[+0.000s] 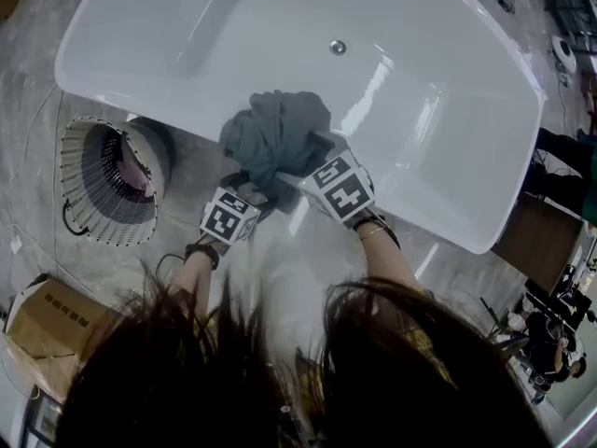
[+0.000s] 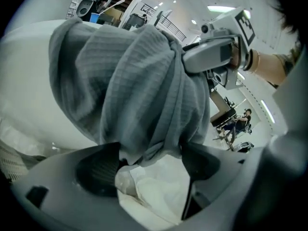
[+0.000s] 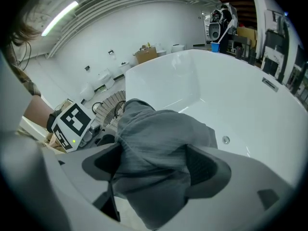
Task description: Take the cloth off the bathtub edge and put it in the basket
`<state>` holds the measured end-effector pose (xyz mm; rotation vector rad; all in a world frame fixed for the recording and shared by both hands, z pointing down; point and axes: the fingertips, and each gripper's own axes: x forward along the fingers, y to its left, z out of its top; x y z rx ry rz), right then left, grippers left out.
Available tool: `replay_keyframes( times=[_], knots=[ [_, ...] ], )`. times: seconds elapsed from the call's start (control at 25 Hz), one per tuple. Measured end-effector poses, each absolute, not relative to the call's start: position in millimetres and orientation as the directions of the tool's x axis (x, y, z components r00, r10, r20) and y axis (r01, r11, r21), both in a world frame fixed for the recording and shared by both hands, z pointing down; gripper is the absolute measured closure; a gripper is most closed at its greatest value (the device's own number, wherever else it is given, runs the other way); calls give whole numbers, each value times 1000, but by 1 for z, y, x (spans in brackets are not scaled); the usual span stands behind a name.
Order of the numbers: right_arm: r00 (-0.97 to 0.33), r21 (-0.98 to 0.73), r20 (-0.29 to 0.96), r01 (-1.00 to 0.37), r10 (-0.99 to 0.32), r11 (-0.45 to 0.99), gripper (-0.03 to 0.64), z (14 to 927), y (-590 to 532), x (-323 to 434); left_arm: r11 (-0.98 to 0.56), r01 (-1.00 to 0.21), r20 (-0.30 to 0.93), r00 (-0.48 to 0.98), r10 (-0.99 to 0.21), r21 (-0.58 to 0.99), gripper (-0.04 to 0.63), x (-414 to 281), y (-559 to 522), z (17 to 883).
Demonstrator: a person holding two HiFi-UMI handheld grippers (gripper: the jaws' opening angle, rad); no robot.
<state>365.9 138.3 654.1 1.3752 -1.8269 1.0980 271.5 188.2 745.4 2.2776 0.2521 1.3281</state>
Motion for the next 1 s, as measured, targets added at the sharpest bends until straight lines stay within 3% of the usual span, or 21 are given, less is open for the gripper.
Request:
replay_keyframes(
  times=[0.48,0.52,0.68,0.92,1.0],
  knots=[
    [-372,-357,815,-926,-445,122,218,663,139,356,-838,-176,752,561,346,517,227,324,183,736],
    [-377,-362,814,-924,-442,121,224,663,140,356,-840,-177,753,563,340,512,240,325,182,734],
    [-391,-361,808,-920,-441,153,267,659,140,353,-860,-178,750,592,294,478,400,326,178,724],
    [-389,-336,805,-921,-448,197,341,651,139,353,-858,-197,747,606,274,475,454,326,177,714],
    [-384,-327,796,-923,-468,201,398,644,135,355,-856,-194,738,616,274,479,464,327,175,708]
  ],
)
